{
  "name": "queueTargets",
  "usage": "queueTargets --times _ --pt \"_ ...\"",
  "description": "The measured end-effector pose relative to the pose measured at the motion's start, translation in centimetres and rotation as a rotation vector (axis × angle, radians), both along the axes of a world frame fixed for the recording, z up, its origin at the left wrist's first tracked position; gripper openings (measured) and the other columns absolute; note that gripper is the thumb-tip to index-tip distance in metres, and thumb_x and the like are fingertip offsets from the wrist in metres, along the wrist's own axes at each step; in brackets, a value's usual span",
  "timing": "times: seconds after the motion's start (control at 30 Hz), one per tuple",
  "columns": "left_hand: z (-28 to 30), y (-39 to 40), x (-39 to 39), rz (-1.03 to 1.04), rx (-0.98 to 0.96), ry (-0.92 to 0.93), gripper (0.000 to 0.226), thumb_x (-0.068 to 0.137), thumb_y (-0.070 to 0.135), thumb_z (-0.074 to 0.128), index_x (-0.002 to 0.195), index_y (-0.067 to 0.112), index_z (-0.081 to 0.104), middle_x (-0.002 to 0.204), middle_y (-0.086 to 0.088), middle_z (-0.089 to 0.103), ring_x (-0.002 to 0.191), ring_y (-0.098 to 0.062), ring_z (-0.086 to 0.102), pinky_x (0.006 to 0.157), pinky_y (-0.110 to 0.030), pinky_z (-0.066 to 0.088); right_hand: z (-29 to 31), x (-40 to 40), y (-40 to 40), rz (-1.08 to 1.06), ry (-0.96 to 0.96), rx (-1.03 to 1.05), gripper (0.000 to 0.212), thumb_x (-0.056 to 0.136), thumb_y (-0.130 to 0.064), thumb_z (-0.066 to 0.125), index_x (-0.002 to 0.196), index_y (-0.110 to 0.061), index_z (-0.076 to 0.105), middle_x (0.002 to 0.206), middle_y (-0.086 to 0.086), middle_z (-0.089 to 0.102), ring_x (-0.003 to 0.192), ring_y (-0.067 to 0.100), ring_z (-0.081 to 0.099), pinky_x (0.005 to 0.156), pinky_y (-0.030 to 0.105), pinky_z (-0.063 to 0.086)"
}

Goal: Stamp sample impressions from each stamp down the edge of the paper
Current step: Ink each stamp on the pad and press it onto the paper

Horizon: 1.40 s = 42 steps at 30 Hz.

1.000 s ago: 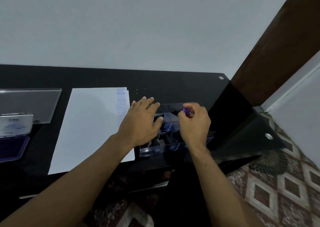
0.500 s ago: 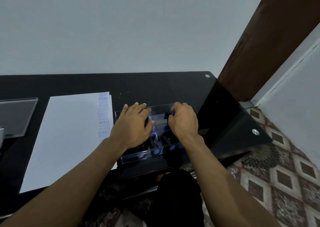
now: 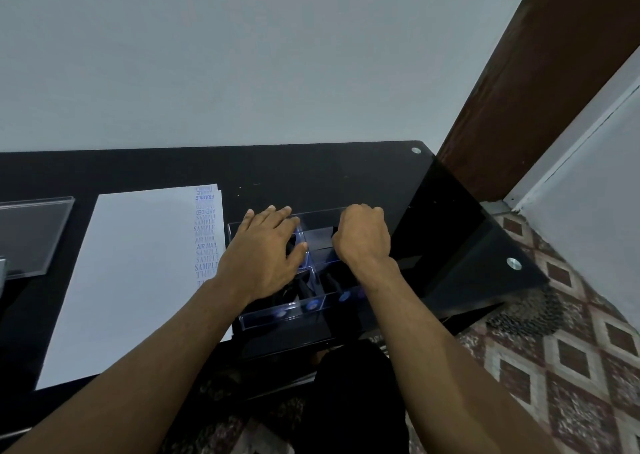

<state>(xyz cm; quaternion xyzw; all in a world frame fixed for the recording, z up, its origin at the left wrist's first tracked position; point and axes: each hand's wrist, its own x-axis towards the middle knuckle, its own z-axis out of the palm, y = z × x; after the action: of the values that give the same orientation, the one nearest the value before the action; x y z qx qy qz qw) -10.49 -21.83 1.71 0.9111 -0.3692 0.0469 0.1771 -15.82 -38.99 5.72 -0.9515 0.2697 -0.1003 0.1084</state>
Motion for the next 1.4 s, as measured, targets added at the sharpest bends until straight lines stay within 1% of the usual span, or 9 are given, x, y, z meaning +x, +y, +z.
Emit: queueTargets --times 0.1,0.2,0.37,0.57,0.87,1.0,1.13,1.23,1.4 --pt "0.0 0.1 0.0 0.000 -0.001 0.001 0.067 0.096 0.059 0.030 0.149 0.020 0.045 0.160 -0.002 0.037 0.150 -0.023 0.026 0.125 -0.047 0.013 -0.4 -0.1 0.0 -0.016 -0.024 -0.002 0.022 0.086 -0.007 0.065 0.070 -0.015 0.053 0.071 -0.002 0.043 0.095 0.021 0.048 0.060 0.031 0.044" --pt "0.1 0.1 0.1 -0.007 -0.023 0.026 0.066 0.096 0.058 0.034 0.149 0.020 0.045 0.160 -0.003 0.037 0.151 -0.023 0.026 0.125 -0.046 0.012 -1.0 -0.7 -0.1 0.034 -0.075 -0.011 0.014 0.087 -0.004 0.059 0.077 -0.012 0.066 0.080 0.000 0.056 0.094 0.022 0.051 0.060 0.032 0.047" --pt "0.6 1.6 0.3 0.016 -0.141 0.080 0.061 0.097 0.051 0.047 0.148 0.017 0.047 0.157 -0.007 0.042 0.150 -0.026 0.028 0.124 -0.044 0.013 -1.6 -2.0 0.6 0.171 -0.170 -0.068 0.023 0.093 -0.030 0.060 0.113 -0.022 0.070 0.107 -0.001 0.067 0.102 0.019 0.053 0.087 0.035 0.046" --pt "1.0 4.6 0.1 0.074 -0.155 0.096 0.056 0.098 0.039 0.060 0.148 0.017 0.047 0.156 -0.006 0.043 0.149 -0.027 0.030 0.122 -0.048 0.027 -1.4 -2.0 3.3 0.340 -0.233 0.056 0.030 0.093 -0.032 0.063 0.120 -0.022 0.068 0.113 0.000 0.065 0.108 0.016 0.050 0.090 0.031 0.048" --pt "0.5 5.7 -0.1 0.074 -0.182 0.117 0.055 0.101 0.039 0.054 0.150 0.018 0.044 0.160 -0.002 0.037 0.151 -0.020 0.025 0.118 -0.033 0.021 1.0 -0.8 4.9 0.544 0.040 -0.174 0.029 0.096 -0.040 0.051 0.100 -0.021 0.073 0.097 -0.002 0.063 0.102 0.020 0.047 0.082 0.037 0.049" --pt "0.2 5.8 -0.2 0.082 -0.194 0.134 0.056 0.101 0.041 0.053 0.151 0.017 0.044 0.161 0.000 0.035 0.152 -0.017 0.022 0.119 -0.031 0.019 1.0 -0.6 5.6 0.558 0.240 -0.178 0.042 0.101 -0.044 0.037 0.083 -0.017 0.064 0.084 -0.002 0.056 0.101 0.025 0.045 0.084 0.043 0.045" --pt "0.0 5.9 -0.2 0.083 -0.225 0.146 0.055 0.101 0.041 0.053 0.151 0.018 0.045 0.161 0.003 0.035 0.152 -0.013 0.019 0.117 -0.026 0.015 0.8 -0.2 5.9 0.546 0.377 -0.121 0.050 0.102 -0.048 0.025 0.089 -0.020 0.065 0.092 0.001 0.064 0.106 0.025 0.041 0.092 0.047 0.039" --pt "-0.2 6.0 -0.3 0.088 -0.244 0.156 0.054 0.101 0.040 0.053 0.149 0.017 0.046 0.161 0.004 0.035 0.152 -0.011 0.018 0.117 -0.025 0.015 0.7 0.2 6.0 0.532 0.398 -0.081 0.053 0.100 -0.051 0.025 0.090 -0.020 0.068 0.095 0.001 0.066 0.107 0.023 0.039 0.094 0.048 0.037" --pt "-0.4 5.9 -0.3 0.092 -0.266 0.166 0.053 0.101 0.039 0.054 0.149 0.017 0.048 0.161 0.005 0.035 0.152 -0.009 0.017 0.117 -0.024 0.014 0.3 0.5 5.2 0.490 0.257 0.048 0.036 0.097 -0.049 0.041 0.084 -0.026 0.066 0.088 -0.006 0.066 0.108 0.024 0.043 0.089 0.042 0.040"
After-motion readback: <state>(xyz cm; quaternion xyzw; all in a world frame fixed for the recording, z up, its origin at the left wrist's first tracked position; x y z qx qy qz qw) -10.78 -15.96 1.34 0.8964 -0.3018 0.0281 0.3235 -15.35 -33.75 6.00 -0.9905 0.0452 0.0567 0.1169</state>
